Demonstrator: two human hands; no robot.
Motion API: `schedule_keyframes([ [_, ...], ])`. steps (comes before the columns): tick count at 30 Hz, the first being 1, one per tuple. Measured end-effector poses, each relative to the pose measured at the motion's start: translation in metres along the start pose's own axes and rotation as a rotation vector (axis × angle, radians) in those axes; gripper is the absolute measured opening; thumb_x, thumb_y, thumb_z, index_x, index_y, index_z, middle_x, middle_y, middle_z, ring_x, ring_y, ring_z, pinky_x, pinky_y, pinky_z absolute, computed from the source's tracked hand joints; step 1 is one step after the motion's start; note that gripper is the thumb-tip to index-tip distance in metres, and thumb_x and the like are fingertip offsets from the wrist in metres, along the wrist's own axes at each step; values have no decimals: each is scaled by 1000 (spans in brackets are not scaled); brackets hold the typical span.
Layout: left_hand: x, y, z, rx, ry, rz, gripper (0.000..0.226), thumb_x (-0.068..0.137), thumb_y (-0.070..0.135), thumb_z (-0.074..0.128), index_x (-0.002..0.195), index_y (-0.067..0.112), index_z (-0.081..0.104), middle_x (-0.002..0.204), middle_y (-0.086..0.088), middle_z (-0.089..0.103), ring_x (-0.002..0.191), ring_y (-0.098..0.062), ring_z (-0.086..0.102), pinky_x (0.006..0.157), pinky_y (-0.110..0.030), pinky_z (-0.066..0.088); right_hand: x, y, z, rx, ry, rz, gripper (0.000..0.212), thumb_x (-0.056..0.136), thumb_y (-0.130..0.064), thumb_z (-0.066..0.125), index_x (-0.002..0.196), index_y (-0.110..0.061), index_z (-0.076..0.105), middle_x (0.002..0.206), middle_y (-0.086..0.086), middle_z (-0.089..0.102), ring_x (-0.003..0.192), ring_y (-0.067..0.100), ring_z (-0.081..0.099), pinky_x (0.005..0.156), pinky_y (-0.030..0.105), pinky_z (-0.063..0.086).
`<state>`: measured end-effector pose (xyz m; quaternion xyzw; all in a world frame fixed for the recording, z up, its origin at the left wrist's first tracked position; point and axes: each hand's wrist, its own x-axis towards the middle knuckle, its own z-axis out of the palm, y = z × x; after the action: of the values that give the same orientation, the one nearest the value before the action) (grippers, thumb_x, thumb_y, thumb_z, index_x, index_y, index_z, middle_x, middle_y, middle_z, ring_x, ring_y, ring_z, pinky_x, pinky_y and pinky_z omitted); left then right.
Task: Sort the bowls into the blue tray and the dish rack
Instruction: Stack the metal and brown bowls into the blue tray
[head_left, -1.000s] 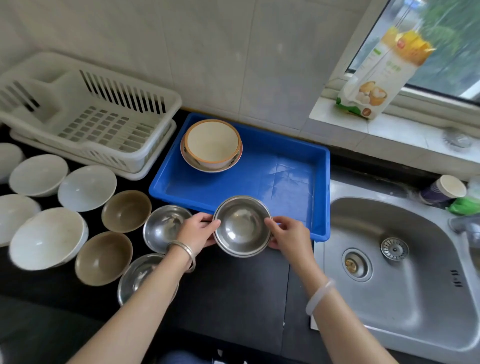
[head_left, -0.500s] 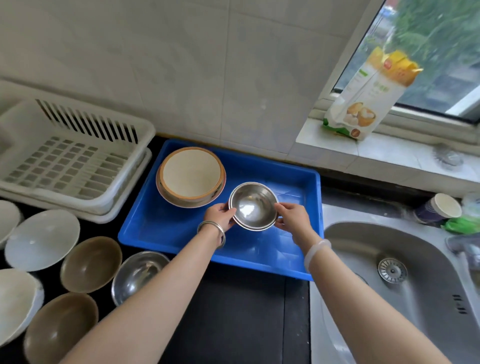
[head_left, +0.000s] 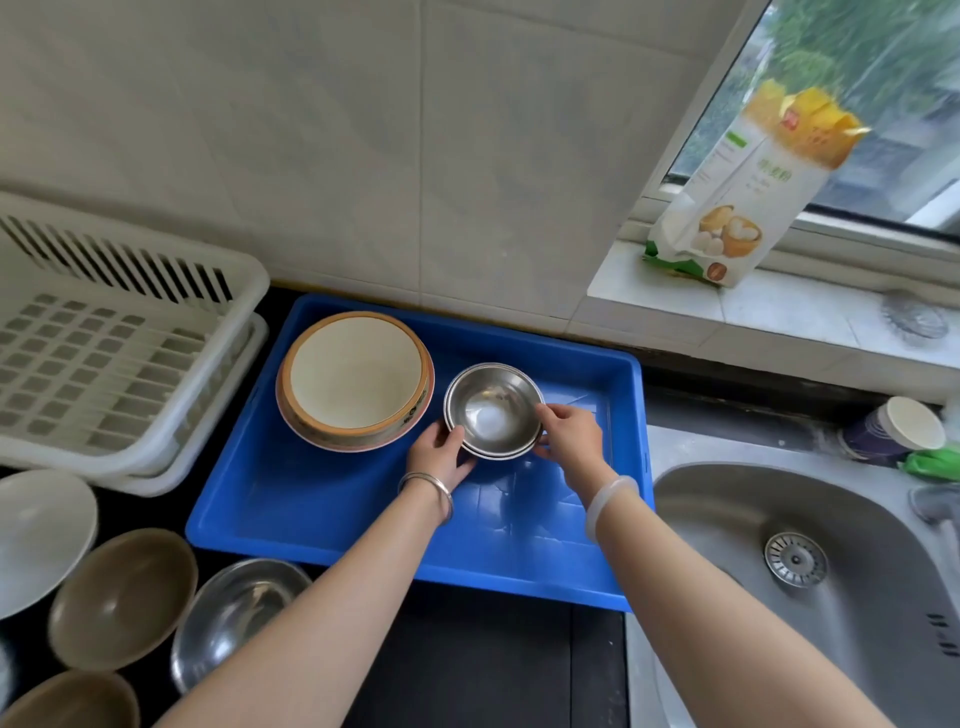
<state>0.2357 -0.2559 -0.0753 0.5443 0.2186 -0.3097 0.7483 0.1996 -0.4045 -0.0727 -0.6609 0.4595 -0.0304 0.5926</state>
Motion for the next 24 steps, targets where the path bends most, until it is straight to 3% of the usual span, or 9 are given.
schedule_keyframes([
  [3,3,-4,3,-114,36,15,32,93,6,48,125,0,50,135,-18,50,111,-21,51,94,-27,41,2,-3,6,53,-13,8,19,94,-19,54,103,-8,66,80,7,63,75,24,62,68,33,58],
  [6,5,-8,7,-163,44,31,34,93,4,48,126,-1,48,136,-17,50,116,-23,51,96,-26,40,3,-5,12,109,-16,9,21,94,-18,53,107,-5,65,89,12,65,82,26,64,76,37,58],
  [10,9,-5,10,-194,38,39,33,93,4,47,126,-1,47,137,-17,49,126,-28,47,96,-29,41,5,-7,16,118,18,-37,23,95,-18,53,111,-6,64,84,3,65,76,17,65,67,27,57],
  [14,13,-3,11,-177,38,72,33,94,5,46,126,1,49,135,-16,51,114,-22,53,97,-27,40,5,-8,18,154,29,-33,25,94,-20,53,113,-7,65,93,8,69,79,18,66,70,28,58],
  [18,14,-4,11,-159,47,85,34,94,6,46,128,3,49,131,-15,54,104,-19,54,94,-26,41,2,-5,17,164,17,-39,19,94,-19,50,95,-15,68,102,13,69,80,18,66,72,30,58],
  [21,12,-1,10,-117,57,84,36,95,8,45,131,4,48,134,-13,52,118,-25,53,97,-27,41,-4,-6,14,144,-13,-56,22,95,-19,47,87,-20,68,101,11,68,82,18,64,73,30,56],
  [24,2,2,3,-22,82,97,43,94,7,47,136,0,41,140,-14,47,128,-26,47,97,-26,40,-15,-9,7,72,-24,-95,22,97,-21,45,93,-16,66,98,3,64,85,19,61,77,34,51],
])
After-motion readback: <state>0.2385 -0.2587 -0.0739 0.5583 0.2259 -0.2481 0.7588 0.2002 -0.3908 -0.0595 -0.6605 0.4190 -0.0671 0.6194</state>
